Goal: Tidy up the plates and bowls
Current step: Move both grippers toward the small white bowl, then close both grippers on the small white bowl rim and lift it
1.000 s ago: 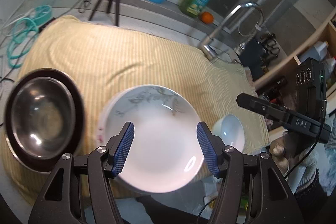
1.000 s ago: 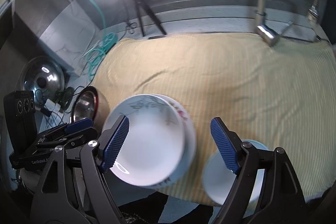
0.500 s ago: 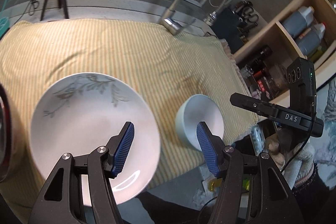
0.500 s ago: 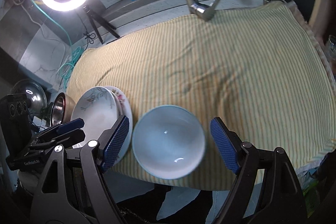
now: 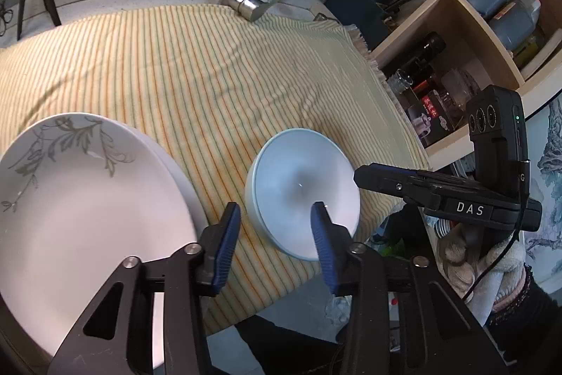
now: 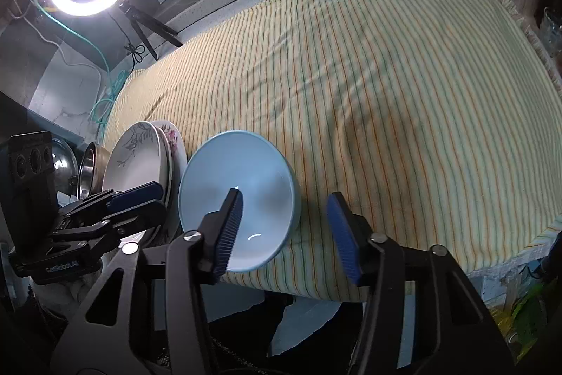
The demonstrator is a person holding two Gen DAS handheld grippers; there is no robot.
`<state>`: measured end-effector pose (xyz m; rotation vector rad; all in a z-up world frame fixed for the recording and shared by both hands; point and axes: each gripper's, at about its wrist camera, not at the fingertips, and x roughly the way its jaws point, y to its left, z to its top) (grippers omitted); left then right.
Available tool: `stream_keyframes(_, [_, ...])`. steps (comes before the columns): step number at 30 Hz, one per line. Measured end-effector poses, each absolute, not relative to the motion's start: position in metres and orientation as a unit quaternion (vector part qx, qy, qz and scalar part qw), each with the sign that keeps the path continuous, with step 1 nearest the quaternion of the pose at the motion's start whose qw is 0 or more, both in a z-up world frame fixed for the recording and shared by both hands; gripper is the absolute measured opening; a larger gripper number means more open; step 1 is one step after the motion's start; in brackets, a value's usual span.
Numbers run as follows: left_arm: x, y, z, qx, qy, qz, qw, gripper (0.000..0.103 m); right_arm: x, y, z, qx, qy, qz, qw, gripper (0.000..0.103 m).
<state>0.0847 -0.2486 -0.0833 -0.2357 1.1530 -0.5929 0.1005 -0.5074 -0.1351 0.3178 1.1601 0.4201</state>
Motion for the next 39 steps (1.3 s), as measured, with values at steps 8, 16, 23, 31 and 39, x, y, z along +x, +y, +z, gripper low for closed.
stream_keyframes(8, [0.089, -0.255, -0.092, -0.107, 0.550, -0.262, 0.786, 0.027, 0.104, -0.508, -0.145, 0.156, 0.550, 0.210, 0.793, 0.031])
stream_keyframes(16, [0.094, -0.259, -0.100, -0.111, 0.561, -0.259, 0.778, 0.024, 0.108, -0.509, -0.154, 0.161, 0.560, 0.214, 0.784, 0.019])
stream_keyframes(23, [0.097, -0.259, -0.103, -0.114, 0.563, -0.258, 0.777, 0.023, 0.109, -0.507, -0.157, 0.159, 0.565, 0.215, 0.780, 0.014])
stream_keyframes(31, [0.096, -0.257, -0.100, -0.120, 0.561, -0.257, 0.778, 0.023, 0.110, -0.505, -0.149, 0.157, 0.562, 0.211, 0.784, 0.014])
stream_keyframes(39, [0.096, -0.244, -0.086, -0.130, 0.545, -0.252, 0.789, 0.023, 0.113, -0.493, -0.130, 0.155, 0.549, 0.220, 0.791, 0.014])
